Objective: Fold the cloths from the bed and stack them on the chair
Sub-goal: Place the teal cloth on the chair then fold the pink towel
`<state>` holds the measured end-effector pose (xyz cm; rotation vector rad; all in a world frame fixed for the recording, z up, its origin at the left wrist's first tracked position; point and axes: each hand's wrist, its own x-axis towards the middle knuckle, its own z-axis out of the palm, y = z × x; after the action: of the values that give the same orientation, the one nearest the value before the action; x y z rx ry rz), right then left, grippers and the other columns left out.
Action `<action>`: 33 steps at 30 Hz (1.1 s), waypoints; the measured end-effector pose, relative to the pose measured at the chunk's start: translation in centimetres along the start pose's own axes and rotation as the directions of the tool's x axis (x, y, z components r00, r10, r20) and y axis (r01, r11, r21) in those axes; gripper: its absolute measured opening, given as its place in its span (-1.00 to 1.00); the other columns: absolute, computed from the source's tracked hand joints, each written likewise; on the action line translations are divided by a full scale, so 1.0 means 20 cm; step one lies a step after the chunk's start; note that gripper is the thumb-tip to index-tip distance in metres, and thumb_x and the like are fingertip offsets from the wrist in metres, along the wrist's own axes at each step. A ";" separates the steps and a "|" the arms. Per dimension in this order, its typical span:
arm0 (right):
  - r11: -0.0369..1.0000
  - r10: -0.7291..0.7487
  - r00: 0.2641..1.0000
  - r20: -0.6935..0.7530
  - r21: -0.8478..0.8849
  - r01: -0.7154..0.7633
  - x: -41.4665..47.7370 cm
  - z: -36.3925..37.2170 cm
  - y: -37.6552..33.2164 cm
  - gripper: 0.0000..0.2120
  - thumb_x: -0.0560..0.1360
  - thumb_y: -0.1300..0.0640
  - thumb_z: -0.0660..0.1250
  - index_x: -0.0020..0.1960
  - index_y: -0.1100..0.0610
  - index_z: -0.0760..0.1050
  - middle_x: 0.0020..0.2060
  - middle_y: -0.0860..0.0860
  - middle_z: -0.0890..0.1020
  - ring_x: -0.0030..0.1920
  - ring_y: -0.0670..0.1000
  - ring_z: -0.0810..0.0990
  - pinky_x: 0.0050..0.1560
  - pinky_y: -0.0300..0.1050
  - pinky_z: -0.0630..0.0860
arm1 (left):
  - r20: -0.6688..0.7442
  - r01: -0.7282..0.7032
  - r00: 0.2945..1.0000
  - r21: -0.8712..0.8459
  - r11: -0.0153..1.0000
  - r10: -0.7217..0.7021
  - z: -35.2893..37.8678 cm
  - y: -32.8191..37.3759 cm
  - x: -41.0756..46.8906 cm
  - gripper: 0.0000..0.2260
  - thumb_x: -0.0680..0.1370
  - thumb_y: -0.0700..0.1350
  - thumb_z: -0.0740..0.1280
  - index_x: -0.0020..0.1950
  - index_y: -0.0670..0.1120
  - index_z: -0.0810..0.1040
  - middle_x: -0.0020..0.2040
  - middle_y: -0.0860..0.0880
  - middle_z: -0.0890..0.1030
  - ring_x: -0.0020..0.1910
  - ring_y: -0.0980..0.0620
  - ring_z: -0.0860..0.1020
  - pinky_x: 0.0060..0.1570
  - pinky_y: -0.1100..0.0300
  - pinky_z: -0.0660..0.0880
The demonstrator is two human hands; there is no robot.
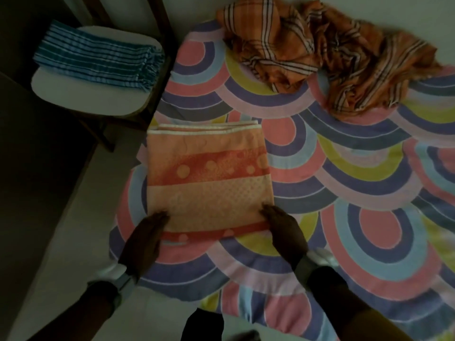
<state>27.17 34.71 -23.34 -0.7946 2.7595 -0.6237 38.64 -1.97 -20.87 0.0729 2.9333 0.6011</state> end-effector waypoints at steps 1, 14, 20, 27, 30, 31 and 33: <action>0.999 0.050 0.999 -0.004 -0.002 -0.050 0.03 -0.01 -0.01 -0.49 0.37 0.40 0.29 0.30 0.13 0.46 0.21 0.13 0.59 0.20 0.19 0.57 0.06 0.16 0.57 | 0.019 0.013 1.000 -0.020 1.000 -0.012 -0.02 0.00 0.01 -0.59 0.62 -0.05 -0.02 0.32 -0.24 0.41 0.23 -0.26 0.53 0.27 -0.11 0.35 0.35 0.07 0.27; 0.745 0.474 0.880 0.038 0.515 -0.424 0.76 -0.63 -0.16 -0.84 0.57 0.07 0.24 -0.02 0.16 0.49 -0.24 0.00 0.57 -0.14 0.08 0.54 -0.17 -0.12 0.33 | 0.010 0.465 0.788 -0.666 0.584 -0.616 -0.69 0.03 0.64 -0.66 0.39 0.08 0.25 -0.11 -0.18 0.57 -0.07 -0.30 0.60 -0.05 -0.22 0.55 0.00 -0.14 0.46; 0.680 0.591 0.804 0.070 0.492 -0.543 1.21 -0.30 -0.04 -0.86 0.60 0.15 0.16 0.12 0.17 0.38 -0.11 0.13 0.55 -0.05 0.20 0.54 -0.10 0.00 0.38 | -0.124 0.578 0.685 -0.507 0.639 -0.718 -0.38 -0.17 1.07 -0.73 0.62 -0.15 0.15 0.21 -0.29 0.47 0.15 -0.37 0.51 0.14 -0.35 0.46 0.09 -0.11 0.37; 0.703 0.619 0.785 -0.023 0.462 -0.541 1.31 -0.24 -0.05 -0.92 0.60 0.09 0.12 0.07 0.02 0.35 -0.20 0.00 0.56 -0.16 0.13 0.55 -0.14 0.00 0.42 | -0.226 0.668 0.600 -0.385 0.636 -0.767 -0.27 -0.24 1.08 -0.73 0.62 -0.11 0.14 0.13 -0.29 0.47 0.00 -0.40 0.53 -0.04 -0.39 0.49 -0.11 -0.12 0.40; 0.739 0.647 0.760 -0.058 0.290 -0.608 1.32 -0.24 -0.04 -0.77 0.59 0.01 0.13 0.21 0.04 0.37 0.07 0.13 0.56 0.06 0.25 0.54 0.02 0.16 0.48 | -0.305 0.661 0.599 -0.332 0.673 -0.740 -0.26 -0.23 1.07 -0.70 0.59 -0.12 0.19 0.19 -0.32 0.42 0.09 -0.38 0.49 0.05 -0.37 0.46 0.02 -0.17 0.36; 0.752 0.655 0.747 -0.112 0.195 -0.630 1.31 -0.25 -0.06 -0.70 0.59 0.01 0.11 0.27 0.07 0.37 0.16 0.15 0.53 0.14 0.26 0.50 0.10 0.19 0.44 | -0.367 0.652 0.607 -0.278 0.706 -0.705 -0.28 -0.23 1.06 -0.66 0.57 -0.10 0.18 0.23 -0.31 0.39 0.14 -0.37 0.48 0.10 -0.36 0.44 0.08 -0.17 0.31; 0.812 0.575 0.774 -0.266 0.070 -0.580 1.26 -0.24 -0.15 -0.59 0.56 0.03 0.04 0.34 0.15 0.36 0.27 0.17 0.47 0.28 0.24 0.40 0.23 0.18 0.32 | -0.480 0.539 0.684 -0.175 0.824 -0.549 -0.31 -0.16 1.06 -0.62 0.56 -0.09 0.12 0.30 -0.29 0.34 0.23 -0.35 0.46 0.20 -0.31 0.39 0.18 -0.11 0.23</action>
<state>6.03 20.37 -19.63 0.1897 3.0173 -0.6098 16.63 -5.68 -19.32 -1.1026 3.1643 0.6116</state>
